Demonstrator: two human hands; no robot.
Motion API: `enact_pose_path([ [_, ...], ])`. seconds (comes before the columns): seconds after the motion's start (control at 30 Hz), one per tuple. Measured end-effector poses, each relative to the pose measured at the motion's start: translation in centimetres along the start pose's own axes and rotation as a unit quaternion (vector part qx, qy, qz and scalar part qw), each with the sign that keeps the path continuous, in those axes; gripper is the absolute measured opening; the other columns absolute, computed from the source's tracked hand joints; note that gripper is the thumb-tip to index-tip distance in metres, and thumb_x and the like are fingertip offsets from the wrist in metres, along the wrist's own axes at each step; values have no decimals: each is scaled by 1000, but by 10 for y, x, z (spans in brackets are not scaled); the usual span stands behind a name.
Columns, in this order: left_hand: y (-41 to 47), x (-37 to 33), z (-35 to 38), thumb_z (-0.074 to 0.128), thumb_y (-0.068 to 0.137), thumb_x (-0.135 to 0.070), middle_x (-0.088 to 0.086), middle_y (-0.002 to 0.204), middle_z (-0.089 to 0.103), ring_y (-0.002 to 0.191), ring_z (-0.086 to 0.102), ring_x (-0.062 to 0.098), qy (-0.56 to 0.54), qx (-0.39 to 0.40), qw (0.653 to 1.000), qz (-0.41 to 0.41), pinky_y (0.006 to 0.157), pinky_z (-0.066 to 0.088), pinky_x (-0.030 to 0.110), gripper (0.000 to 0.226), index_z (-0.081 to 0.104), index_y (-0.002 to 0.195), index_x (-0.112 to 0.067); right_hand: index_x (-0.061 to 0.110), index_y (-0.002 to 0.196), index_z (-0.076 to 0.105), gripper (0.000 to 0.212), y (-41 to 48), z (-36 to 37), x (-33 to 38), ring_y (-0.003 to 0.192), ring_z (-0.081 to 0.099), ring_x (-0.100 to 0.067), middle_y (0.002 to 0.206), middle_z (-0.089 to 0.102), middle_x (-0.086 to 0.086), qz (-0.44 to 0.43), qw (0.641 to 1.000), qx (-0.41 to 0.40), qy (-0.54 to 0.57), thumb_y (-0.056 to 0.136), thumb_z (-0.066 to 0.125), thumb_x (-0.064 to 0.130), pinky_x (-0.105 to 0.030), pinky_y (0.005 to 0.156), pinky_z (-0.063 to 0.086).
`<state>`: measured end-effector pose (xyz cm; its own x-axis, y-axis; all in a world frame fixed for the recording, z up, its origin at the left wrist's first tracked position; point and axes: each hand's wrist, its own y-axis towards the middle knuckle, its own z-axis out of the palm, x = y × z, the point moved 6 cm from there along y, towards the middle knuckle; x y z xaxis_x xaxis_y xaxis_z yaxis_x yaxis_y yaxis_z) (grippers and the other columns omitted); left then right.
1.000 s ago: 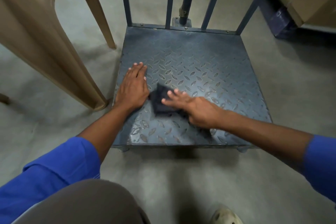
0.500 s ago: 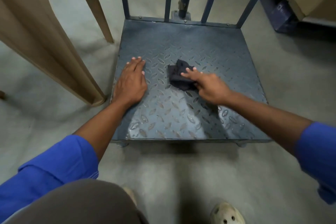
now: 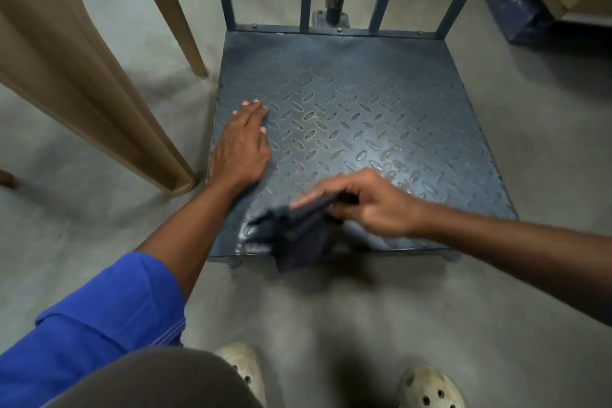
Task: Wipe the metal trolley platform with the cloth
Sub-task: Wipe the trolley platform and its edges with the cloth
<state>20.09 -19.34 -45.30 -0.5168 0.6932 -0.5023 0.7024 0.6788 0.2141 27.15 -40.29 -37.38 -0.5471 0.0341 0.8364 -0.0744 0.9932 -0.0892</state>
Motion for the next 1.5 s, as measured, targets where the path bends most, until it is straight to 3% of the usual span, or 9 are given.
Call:
enact_pose_path([
  [0.13, -1, 0, -1, 39, 111, -21, 8, 168, 34, 158, 25, 23, 1, 7, 1000, -10, 131, 13, 35, 49, 40, 159, -11, 29, 134, 68, 61, 2, -107, -37, 104, 73, -20, 127, 73, -4, 52, 935, -225, -268, 89, 57, -11, -26, 88, 58],
  [0.27, 0, -3, 1, 39, 111, -20, 10, 168, 35, 158, 26, 25, 6, 8, 1000, -3, 131, 13, 36, 49, 41, 159, -9, 26, 147, 56, 74, -36, -62, -80, 138, 55, -32, 154, 52, -8, 134, 908, -157, -365, 84, 65, -12, -49, 113, 48],
  [0.43, -1, -4, 0, 38, 111, -21, 10, 168, 35, 157, 27, 25, 28, 5, 1000, -5, 132, 14, 39, 49, 40, 159, -10, 10, 132, 70, 64, -59, 72, -2, 142, 52, -28, 146, 61, -11, -157, 950, 94, -252, 76, 43, -3, -44, 118, 43],
  [0.57, 0, -4, 2, 40, 109, -17, 13, 166, 38, 156, 29, 28, 37, -2, 999, 2, 131, 15, 40, 49, 43, 157, -7, -2, 120, 74, 48, -34, 41, 23, 131, 60, -43, 131, 68, -24, -273, 887, -17, -372, 111, 33, 20, -54, 114, 45],
  [0.97, -13, -16, 9, 33, 113, -31, 14, 171, 27, 160, 18, 29, 86, 13, 996, -15, 132, 9, 46, 54, 32, 162, -8, 14, 149, 55, 83, -69, 16, -68, 154, 33, -31, 161, 45, -7, -64, 914, -2, -401, 71, 57, -12, -47, 125, 32],
  [1.27, -43, -44, 20, 23, 112, -43, 14, 174, 15, 162, 8, 28, 116, 9, 992, -50, 132, 4, 44, 64, 21, 165, -7, 0, 156, 39, 70, -148, 2, -87, 128, 51, -63, 153, 44, -33, 154, 780, -91, -600, 87, 44, -5, -62, 91, 56],
  [1.37, -44, -46, 20, 23, 111, -44, 14, 174, 16, 162, 9, 29, 121, 10, 991, -48, 132, 5, 45, 65, 20, 165, -7, -9, 157, 22, 67, -187, -1, -109, 107, 57, -71, 149, 38, -45, 319, 704, -33, -634, 92, 38, -10, -68, 80, 59],
  [1.43, -44, -47, 20, 22, 111, -44, 15, 174, 16, 162, 9, 30, 124, 12, 991, -48, 132, 5, 47, 66, 20, 165, -6, -6, 150, 41, 63, -215, -20, -118, 92, 69, -60, 138, 54, -41, 460, 667, -30, -585, 88, 38, -13, -57, 67, 62],
  [1.5, -44, -47, 20, 23, 111, -44, 16, 174, 15, 162, 8, 30, 122, 14, 991, -48, 132, 5, 48, 67, 20, 165, -5, -7, 149, 46, 58, -233, -43, -119, 110, 66, -58, 146, 47, -40, 569, 629, -49, -528, 94, 27, -8, -59, 81, 62],
])
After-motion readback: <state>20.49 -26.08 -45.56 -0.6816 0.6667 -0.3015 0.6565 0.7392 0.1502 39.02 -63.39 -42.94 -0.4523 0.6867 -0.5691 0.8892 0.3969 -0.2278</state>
